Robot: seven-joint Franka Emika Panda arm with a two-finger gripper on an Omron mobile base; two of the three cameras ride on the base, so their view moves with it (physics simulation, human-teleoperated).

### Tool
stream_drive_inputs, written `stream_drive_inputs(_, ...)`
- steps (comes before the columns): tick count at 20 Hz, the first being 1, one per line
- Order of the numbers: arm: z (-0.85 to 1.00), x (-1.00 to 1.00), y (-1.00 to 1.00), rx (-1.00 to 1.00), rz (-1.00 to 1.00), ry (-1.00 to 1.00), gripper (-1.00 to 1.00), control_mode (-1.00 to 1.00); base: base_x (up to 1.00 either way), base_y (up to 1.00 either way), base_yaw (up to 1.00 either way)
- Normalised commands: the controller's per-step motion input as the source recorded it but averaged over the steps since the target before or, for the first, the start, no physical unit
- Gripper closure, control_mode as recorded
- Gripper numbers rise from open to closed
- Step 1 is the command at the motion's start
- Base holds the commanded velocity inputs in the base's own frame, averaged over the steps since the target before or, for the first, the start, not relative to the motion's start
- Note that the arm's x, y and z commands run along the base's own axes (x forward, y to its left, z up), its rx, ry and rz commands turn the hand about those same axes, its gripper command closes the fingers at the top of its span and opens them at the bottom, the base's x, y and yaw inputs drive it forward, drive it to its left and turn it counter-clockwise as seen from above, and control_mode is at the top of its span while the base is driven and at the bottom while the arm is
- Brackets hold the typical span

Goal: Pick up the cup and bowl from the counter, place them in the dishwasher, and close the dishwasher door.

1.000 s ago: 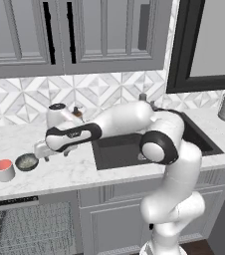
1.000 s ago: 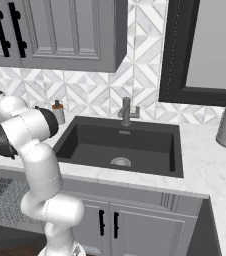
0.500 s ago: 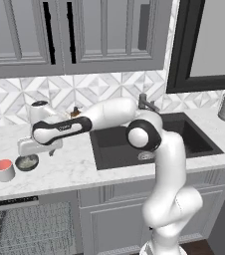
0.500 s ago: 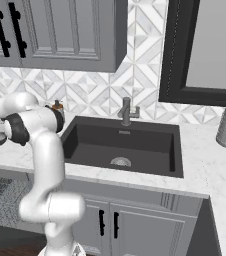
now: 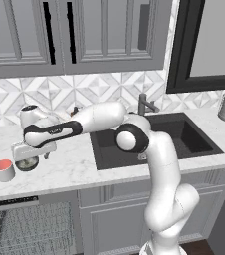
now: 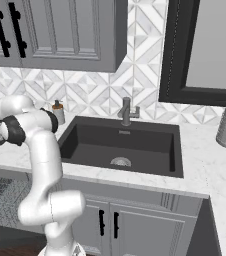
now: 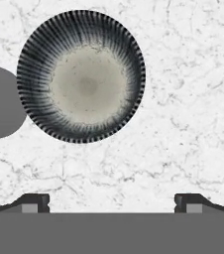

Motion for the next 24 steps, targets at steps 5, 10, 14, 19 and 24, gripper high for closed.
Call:
stream_drive_inputs(5, -0.11, 0.26, 0.00, 0.00, -0.06, 0.00, -1.00, -1.00, 0.00, 0.00, 0.00)
stream_drive_inputs(10, 0.00, 0.46, 0.02, 0.00, -0.13, 0.05, -1.00, -1.00, 0.00, 0.00, 0.00)
stream_drive_inputs(14, -0.03, 0.27, 0.13, 0.00, -0.13, 0.04, -1.00, -1.00, 0.00, 0.00, 0.00)
stream_drive_inputs(19, -0.21, 0.05, 0.09, 0.00, -0.06, 0.00, -1.00, -1.00, 0.00, 0.00, 0.00)
stream_drive_inputs(24, -0.38, 0.03, 0.00, 0.00, -0.03, 0.00, -1.00, -1.00, 0.00, 0.00, 0.00)
